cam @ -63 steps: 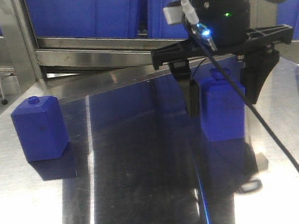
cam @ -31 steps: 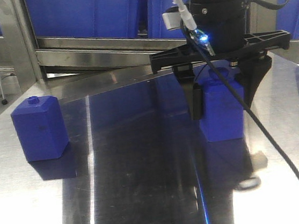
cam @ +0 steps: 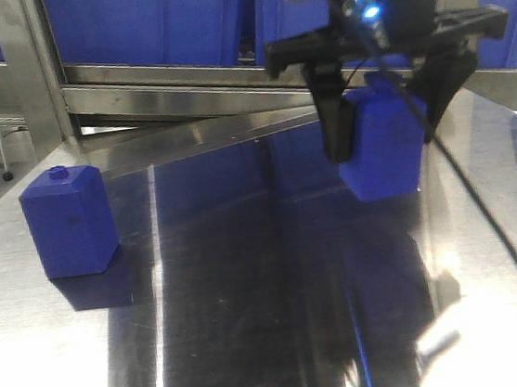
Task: Pick and sort blue part to right shelf
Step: 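Lift the blue part with the right gripper and hold it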
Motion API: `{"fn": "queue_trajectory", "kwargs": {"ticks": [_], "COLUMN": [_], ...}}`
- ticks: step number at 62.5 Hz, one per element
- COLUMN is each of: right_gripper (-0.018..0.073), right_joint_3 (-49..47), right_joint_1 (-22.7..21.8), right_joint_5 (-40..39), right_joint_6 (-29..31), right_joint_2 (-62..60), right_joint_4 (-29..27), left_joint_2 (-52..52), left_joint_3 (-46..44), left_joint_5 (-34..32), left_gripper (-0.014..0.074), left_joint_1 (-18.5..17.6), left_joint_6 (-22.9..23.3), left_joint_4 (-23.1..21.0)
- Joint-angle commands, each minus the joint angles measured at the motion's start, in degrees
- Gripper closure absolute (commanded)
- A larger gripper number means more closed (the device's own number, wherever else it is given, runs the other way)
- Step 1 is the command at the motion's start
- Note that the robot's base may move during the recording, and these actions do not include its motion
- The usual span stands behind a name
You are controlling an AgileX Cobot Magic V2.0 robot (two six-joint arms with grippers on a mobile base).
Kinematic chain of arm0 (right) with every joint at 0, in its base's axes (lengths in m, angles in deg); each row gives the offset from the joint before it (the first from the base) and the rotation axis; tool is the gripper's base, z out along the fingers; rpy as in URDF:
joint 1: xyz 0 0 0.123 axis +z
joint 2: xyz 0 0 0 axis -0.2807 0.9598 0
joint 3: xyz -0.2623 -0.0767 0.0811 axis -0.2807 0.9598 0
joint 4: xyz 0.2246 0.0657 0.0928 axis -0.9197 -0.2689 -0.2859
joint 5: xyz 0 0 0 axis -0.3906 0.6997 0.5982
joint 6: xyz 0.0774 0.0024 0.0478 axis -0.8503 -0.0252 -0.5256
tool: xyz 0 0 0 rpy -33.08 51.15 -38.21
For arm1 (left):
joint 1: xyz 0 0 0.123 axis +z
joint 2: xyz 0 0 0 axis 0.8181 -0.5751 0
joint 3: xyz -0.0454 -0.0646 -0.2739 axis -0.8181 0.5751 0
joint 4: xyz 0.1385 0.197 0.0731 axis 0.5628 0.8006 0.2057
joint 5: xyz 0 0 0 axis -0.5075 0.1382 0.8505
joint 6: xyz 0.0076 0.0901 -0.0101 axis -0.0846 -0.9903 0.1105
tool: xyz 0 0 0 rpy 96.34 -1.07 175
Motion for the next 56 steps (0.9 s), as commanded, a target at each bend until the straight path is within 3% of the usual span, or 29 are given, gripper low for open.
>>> {"fn": "queue_trajectory", "kwargs": {"ticks": [1, 9, 20, 40, 56], "right_gripper": [0.0203, 0.0203, 0.0203, 0.0203, 0.0203], "right_joint_3": [1.8, 8.7, 18.0, 35.4, 47.1], "right_joint_1": [-2.8, -6.8, -13.9, -25.8, -26.5], "right_joint_5": [-5.1, -11.1, -20.7, -42.8, -56.4], "right_joint_6": [8.1, 17.1, 24.9, 25.2, 25.2], "right_joint_2": [-6.4, -11.7, -18.7, -32.6, -44.6], "right_joint_4": [-1.9, -6.2, -9.6, -9.4, -4.8], "left_joint_2": [1.2, 1.2, 1.2, 1.2, 1.2], "left_joint_3": [1.3, 1.3, 1.3, 1.3, 1.3], "left_joint_5": [-4.8, -4.8, -4.8, -4.8, -4.8], "left_gripper": [0.0472, 0.0472, 0.0472, 0.0472, 0.0472], "left_joint_1": [0.0, 0.0, 0.0, 0.0, 0.0], "left_joint_6": [0.6, 0.6, 0.6, 0.6, 0.6], "left_joint_4": [-0.5, -0.5, -0.5, -0.5, -0.5]}}
